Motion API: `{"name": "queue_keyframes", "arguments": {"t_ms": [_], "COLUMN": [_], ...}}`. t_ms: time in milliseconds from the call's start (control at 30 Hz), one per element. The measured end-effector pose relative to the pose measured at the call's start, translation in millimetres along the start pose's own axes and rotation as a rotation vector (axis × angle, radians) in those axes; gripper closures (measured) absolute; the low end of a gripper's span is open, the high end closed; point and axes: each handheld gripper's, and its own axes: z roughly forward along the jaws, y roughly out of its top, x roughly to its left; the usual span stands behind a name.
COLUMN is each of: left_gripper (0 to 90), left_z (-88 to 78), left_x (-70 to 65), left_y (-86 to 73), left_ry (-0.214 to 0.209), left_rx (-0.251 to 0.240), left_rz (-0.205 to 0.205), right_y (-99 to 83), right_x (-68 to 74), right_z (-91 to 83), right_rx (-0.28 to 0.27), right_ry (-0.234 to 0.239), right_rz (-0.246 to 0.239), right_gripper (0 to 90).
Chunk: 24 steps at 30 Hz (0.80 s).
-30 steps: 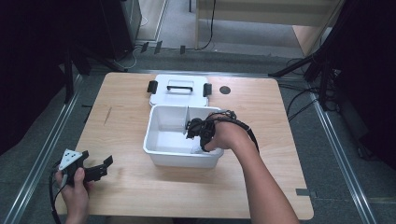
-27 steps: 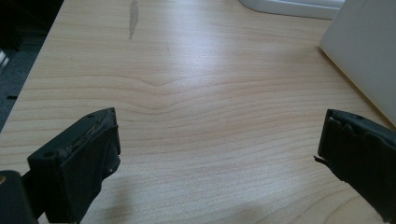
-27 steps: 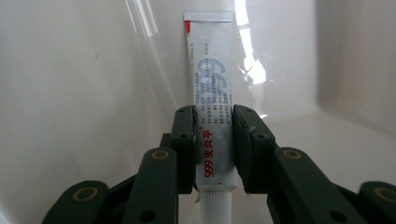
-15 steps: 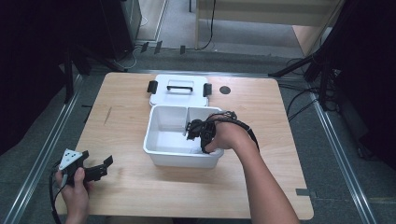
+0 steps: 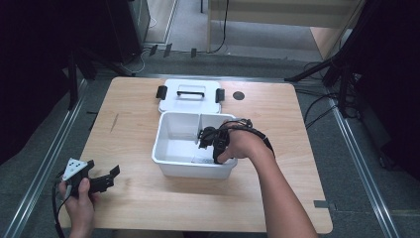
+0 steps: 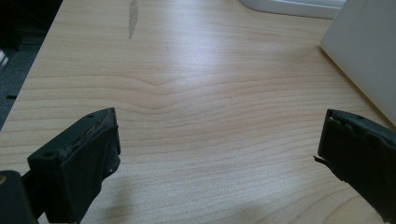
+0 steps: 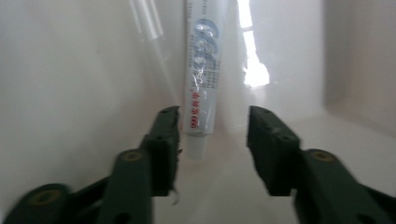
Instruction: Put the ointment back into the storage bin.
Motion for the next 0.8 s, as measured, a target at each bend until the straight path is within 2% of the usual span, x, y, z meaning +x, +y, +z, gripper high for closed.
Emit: {"name": "queue_keyframes", "arguments": {"t_ms": [33, 67, 100, 133, 200, 333, 400, 633, 800], "left_gripper": [0.0, 0.0, 0.0, 0.0, 0.0, 0.0, 0.0, 0.0, 0.0], "left_z": [0.0, 0.0, 0.1, 0.1, 0.2, 0.1, 0.1, 0.2, 0.5], "left_x": [0.0, 0.0, 0.0, 0.0, 0.1, 0.0, 0.0, 0.0, -0.4], "left_y": [0.0, 0.0, -0.1, 0.0, 0.0, 0.0, 0.0, 0.1, 0.1], "left_ry": [-0.001, 0.0, 0.0, 0.0, -0.001, -0.001, -0.001, 0.0, 0.001], "left_rx": [0.0, -0.001, -0.002, -0.002, 0.0, 0.0, 0.0, 0.001, -0.001], "left_rz": [0.0, 0.0, -0.001, -0.001, 0.001, 0.0, 0.001, 0.002, 0.002], "right_y": [-0.4, -0.9, -1.2, -1.2, -2.0, -1.9, -3.3, -6.6, -12.2], "right_x": [0.2, 0.6, -0.1, -0.1, -0.8, -1.4, -1.9, -2.0, 0.7], "right_z": [0.0, -0.2, -3.7, -3.7, -6.1, -7.4, -9.1, -15.3, -31.4], "right_rx": [-0.001, -0.009, -0.021, -0.021, -0.037, -0.048, -0.053, -0.072, -0.111], "right_ry": [-0.003, -0.006, 0.017, 0.017, 0.046, 0.059, 0.063, 0.056, 0.055], "right_rz": [-0.003, -0.012, -0.002, -0.002, -0.001, -0.01, 0.002, 0.003, 0.015], "right_gripper": [48.3, 58.1, 76.6, 76.6, 84.6, 86.7, 87.7, 87.4, 83.9]}}
